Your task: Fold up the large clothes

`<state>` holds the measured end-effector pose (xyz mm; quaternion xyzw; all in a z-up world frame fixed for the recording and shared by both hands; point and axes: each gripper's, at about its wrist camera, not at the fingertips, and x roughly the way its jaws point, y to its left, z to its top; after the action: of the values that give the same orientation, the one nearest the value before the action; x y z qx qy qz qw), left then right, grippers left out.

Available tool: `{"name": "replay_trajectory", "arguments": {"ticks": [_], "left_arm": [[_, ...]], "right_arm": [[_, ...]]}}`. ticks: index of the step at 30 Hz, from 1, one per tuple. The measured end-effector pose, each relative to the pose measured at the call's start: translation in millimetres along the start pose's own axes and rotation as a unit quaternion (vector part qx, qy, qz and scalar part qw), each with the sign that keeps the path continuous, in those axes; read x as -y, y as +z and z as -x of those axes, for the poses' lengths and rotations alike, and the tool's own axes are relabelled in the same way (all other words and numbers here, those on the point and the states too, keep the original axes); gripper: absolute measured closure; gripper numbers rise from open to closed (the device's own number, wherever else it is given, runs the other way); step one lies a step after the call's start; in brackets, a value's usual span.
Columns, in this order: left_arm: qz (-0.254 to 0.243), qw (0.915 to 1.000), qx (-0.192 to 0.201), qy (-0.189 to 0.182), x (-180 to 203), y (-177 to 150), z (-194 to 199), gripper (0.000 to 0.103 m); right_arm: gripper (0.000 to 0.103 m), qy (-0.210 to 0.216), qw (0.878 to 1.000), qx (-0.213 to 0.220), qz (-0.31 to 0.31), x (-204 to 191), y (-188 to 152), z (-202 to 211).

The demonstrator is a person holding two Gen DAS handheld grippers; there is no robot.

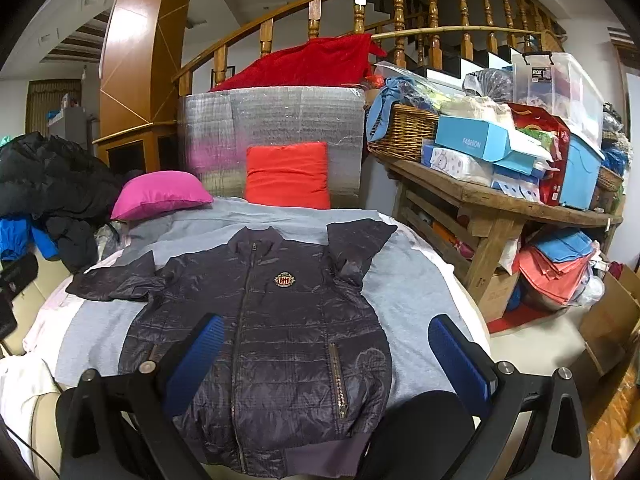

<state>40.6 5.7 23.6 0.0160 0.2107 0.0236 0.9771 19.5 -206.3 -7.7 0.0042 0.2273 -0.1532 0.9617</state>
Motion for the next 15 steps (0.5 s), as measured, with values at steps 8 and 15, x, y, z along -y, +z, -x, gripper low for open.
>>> {"name": "replay_trajectory", "arguments": {"ticks": [8, 15], "left_arm": [[0.006, 0.9999, -0.006, -0.005, -4.2, -3.7, -2.4, 0.000], [-0.010, 0.9997, -0.009, -0.019, 0.7, -7.5, -6.8, 0.000]], "right_arm": [[0.000, 0.002, 1.000, -0.005, 0.003, -4.1, -0.5, -1.3], [0.000, -0.002, 1.000, -0.003, 0.011, -7.6, -0.2, -1.9]]}}
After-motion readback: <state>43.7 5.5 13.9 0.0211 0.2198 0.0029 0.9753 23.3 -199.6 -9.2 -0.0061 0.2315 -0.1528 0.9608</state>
